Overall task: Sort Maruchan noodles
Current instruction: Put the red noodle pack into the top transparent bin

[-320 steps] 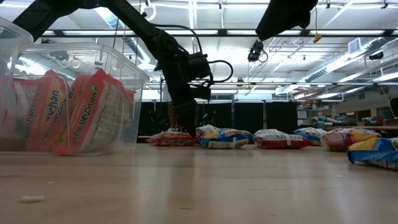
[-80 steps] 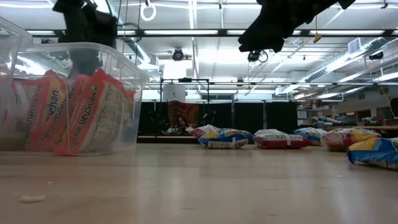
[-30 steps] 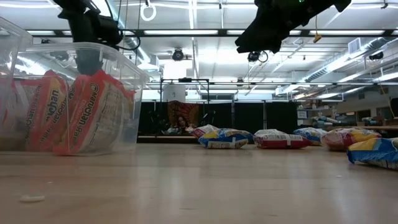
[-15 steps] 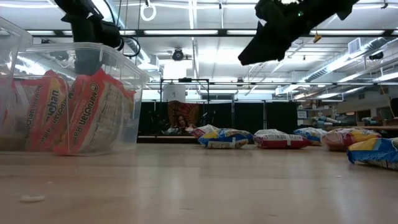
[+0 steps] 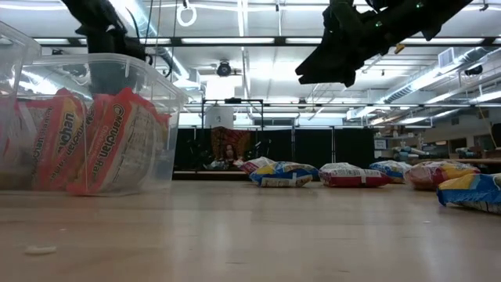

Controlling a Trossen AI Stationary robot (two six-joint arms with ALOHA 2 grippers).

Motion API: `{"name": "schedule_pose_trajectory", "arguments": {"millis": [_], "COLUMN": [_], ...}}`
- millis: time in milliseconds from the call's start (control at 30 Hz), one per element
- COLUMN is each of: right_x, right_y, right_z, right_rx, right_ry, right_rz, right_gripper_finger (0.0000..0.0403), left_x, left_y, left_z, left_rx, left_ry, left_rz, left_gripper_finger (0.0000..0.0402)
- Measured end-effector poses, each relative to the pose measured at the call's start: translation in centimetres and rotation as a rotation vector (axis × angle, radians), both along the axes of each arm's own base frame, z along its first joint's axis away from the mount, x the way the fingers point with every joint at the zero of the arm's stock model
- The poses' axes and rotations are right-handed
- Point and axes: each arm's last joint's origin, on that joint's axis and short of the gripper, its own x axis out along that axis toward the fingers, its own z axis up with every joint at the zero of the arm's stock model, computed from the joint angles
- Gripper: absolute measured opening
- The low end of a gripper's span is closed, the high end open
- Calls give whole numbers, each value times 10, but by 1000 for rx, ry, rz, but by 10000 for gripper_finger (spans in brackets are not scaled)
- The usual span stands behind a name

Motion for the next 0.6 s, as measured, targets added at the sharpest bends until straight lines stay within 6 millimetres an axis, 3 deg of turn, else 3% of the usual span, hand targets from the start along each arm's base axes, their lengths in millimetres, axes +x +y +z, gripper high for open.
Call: {"name": "schedule_pose_trajectory", "arguments": {"millis": [133, 267, 600], "right_x": [0, 0, 0], "right_y": [5, 9, 17], "right_z": [0, 0, -1], "right_rx": [29, 47, 46], "right_ry": [-9, -13, -5], "right_rz": [7, 16, 48], "right_gripper_finger": [179, 179, 179], "left_x": [1, 6, 9], "left_y": [4, 14, 20], "left_z": [-24, -39, -48], "left_rx": [-96, -124, -125], "left_ry": [37, 51, 130], "left_rz": [-126, -135, -146], "left_gripper_finger": [93, 65, 6]}}
